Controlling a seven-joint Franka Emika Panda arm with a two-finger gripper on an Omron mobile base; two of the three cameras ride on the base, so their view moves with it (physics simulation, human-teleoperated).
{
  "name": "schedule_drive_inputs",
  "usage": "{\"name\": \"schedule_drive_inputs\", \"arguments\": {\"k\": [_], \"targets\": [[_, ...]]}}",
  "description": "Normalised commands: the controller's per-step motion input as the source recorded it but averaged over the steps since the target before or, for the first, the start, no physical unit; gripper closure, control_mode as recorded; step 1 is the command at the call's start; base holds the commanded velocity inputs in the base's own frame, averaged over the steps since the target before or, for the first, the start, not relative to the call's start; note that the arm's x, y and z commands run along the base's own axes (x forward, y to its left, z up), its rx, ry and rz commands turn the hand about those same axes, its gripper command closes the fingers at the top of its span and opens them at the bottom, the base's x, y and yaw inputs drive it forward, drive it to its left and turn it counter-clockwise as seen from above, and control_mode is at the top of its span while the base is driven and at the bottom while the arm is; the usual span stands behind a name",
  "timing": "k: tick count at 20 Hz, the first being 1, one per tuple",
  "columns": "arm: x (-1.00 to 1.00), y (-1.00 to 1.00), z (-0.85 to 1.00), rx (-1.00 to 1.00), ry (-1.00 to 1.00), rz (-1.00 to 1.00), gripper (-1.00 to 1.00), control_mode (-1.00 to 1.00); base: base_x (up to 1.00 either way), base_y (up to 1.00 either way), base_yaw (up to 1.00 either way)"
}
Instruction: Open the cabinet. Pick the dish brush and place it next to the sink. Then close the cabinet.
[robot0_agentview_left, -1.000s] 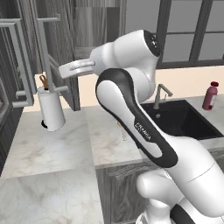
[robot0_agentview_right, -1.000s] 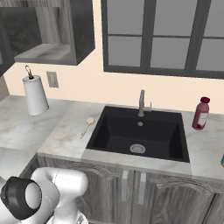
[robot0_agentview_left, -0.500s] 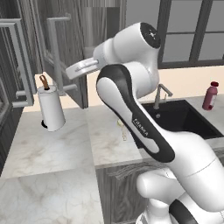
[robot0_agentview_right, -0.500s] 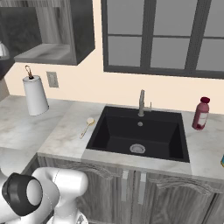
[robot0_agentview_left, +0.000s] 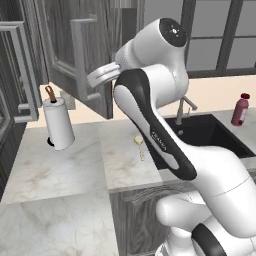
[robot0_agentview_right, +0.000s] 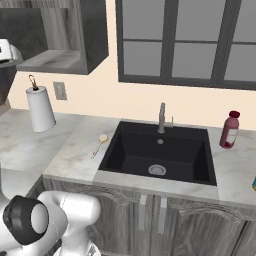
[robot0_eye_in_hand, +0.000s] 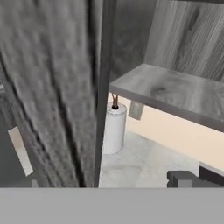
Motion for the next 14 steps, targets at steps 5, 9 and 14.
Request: {"name": "schedule_drive_inputs", "arguments": {"k": [5,9,14], "targets": [[0.42,-0.38,-0.02,-0.03,0.0,-0.13,-1.0,-1.0,0.0,0.0,0.0],[0.46,-0.37,-0.01,-0.02,0.0,-0.13,-1.0,-1.0,0.0,0.0,0.0],[0.51,-0.36,0.0,0.0,0.0,-0.14,-1.0,-1.0,0.0,0.0,0.0]]}}
